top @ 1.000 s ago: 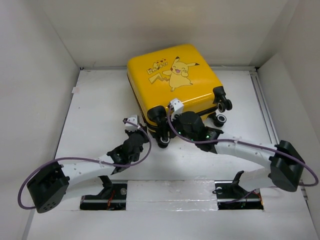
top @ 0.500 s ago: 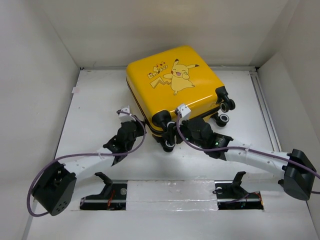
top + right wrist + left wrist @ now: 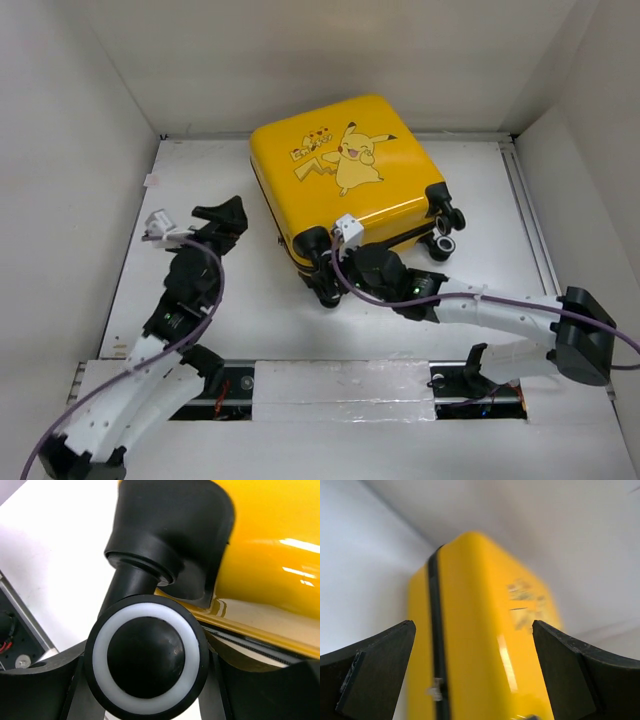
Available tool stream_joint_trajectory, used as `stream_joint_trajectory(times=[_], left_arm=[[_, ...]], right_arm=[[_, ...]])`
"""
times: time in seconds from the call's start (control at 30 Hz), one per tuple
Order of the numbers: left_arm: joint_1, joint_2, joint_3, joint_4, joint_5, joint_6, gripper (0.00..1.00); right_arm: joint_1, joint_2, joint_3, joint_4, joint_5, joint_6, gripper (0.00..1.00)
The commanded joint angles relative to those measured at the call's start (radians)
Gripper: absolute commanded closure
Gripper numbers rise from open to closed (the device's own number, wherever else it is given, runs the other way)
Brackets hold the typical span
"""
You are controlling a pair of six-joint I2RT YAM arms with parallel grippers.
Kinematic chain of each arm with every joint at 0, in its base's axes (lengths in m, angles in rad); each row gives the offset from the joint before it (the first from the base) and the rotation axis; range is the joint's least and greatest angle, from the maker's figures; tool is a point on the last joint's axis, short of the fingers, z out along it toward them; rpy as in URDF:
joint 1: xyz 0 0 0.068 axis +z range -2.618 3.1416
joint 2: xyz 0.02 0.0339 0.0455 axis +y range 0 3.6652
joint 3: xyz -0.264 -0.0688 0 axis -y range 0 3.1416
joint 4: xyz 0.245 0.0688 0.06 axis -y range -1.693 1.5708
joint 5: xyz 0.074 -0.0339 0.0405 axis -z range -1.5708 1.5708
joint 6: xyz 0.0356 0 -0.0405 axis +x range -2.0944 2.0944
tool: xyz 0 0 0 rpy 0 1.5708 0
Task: Pack the luggage
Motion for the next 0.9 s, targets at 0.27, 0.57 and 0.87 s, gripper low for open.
stream_joint_trajectory(times=[0.27,0.57,0.87], left_arm=[[0.0,-0.066,0.157,-0.147,0.204,0.081,0.0],[0.0,-0.137,0.114,-0.156,0.304,0.09,0.0],[0.0,-0.169,0.191,-0.286,0.246,0.152,0.0]], right_arm=[[0.291,0.07,0.281,0.035,0.042,0.012,0.0],[0.28,-0.213,0.281,-0.196,0.301,-0.055,0.0],[0.113,-0.509,0.005,-0.194,0.38,0.012,0.0]])
